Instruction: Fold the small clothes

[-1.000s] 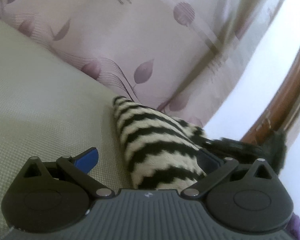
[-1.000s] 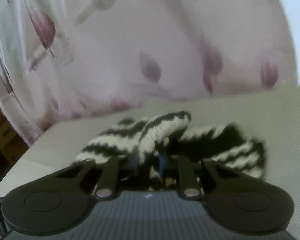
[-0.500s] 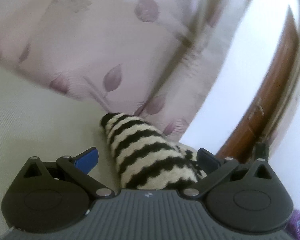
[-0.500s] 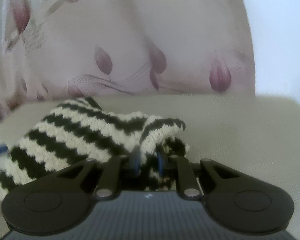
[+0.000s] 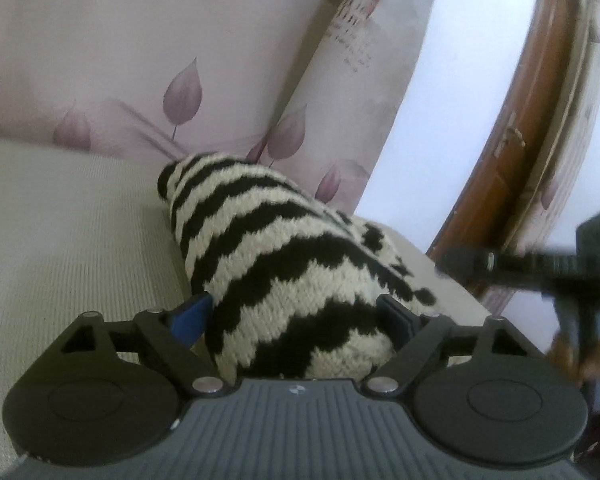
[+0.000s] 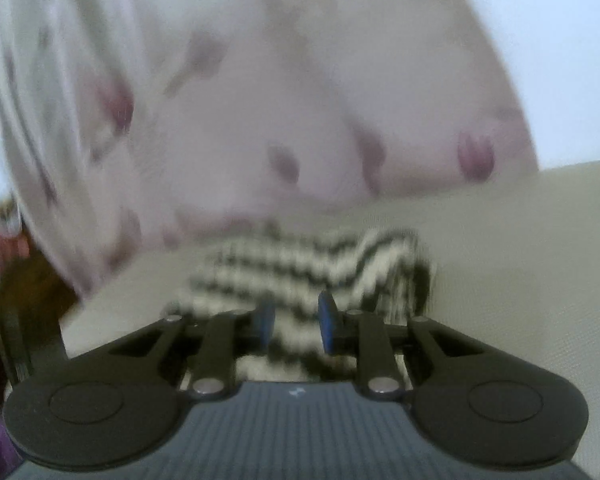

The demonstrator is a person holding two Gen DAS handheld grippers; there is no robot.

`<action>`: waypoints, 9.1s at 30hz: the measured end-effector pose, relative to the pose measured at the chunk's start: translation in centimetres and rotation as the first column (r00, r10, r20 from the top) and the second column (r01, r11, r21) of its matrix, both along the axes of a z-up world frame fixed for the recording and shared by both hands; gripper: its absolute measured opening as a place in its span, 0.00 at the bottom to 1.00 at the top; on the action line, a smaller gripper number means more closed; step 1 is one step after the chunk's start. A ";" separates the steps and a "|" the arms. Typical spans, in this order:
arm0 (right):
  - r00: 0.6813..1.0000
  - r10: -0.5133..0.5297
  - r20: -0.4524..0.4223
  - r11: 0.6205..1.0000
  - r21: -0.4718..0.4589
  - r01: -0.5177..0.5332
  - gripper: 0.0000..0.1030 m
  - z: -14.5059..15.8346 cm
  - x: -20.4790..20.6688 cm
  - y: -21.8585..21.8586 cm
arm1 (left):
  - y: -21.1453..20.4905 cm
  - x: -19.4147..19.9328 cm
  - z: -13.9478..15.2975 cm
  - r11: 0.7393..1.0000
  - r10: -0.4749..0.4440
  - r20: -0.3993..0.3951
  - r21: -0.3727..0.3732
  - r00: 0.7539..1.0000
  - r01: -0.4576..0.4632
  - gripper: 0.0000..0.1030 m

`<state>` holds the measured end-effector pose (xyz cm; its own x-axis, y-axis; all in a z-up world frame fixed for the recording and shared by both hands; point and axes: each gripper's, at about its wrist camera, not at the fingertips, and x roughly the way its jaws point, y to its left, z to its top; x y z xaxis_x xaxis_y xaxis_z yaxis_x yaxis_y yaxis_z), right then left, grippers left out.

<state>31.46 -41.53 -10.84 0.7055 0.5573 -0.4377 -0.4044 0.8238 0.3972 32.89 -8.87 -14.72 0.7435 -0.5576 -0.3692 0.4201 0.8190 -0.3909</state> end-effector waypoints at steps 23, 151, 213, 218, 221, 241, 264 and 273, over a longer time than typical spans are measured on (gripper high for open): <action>0.984 -0.052 0.169 0.992 -0.109 0.071 0.05 0.9 -3.0 0.6 | -0.2 0.8 4.7 0.985 0.154 0.201 0.050 0.967 -0.167 0.49; 0.973 0.072 -0.218 0.957 0.290 -0.006 1.00 -6.9 5.2 -2.5 | 2.1 4.8 1.3 0.999 -0.001 -0.107 0.039 0.994 0.005 1.00; 0.977 0.048 -0.207 0.979 0.204 -0.005 0.69 -6.4 6.6 0.0 | -2.3 8.1 -2.4 0.993 -0.108 -0.165 0.032 0.980 0.114 0.92; 0.977 0.048 -0.207 0.979 0.205 -0.005 0.69 -6.4 6.6 -0.1 | -2.4 8.0 -2.4 0.993 -0.102 -0.161 0.039 0.982 0.109 0.92; 0.977 0.047 -0.207 0.979 0.206 -0.004 0.69 -6.4 6.6 0.0 | -2.5 8.0 -2.3 0.993 -0.096 -0.157 0.046 0.983 0.105 0.93; 0.977 0.046 -0.207 0.978 0.206 -0.003 0.69 -6.4 6.6 0.0 | -2.7 7.9 -2.3 0.993 -0.088 -0.150 0.060 0.985 0.098 0.94; 0.977 0.046 -0.207 0.978 0.208 -0.002 0.69 -6.4 6.6 0.0 | -2.7 7.9 -2.3 0.993 -0.087 -0.148 0.063 0.985 0.098 0.94; 0.977 0.046 -0.208 0.978 0.208 -0.001 0.69 -6.4 6.5 0.0 | -2.6 7.9 -2.4 0.993 -0.087 -0.148 0.064 0.985 0.097 0.94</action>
<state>38.01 -41.56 -17.28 0.5954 0.6662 -0.4491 -0.3117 0.7067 0.6352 40.84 -11.48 -17.08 0.6262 -0.5895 -0.5103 0.4380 0.8074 -0.3953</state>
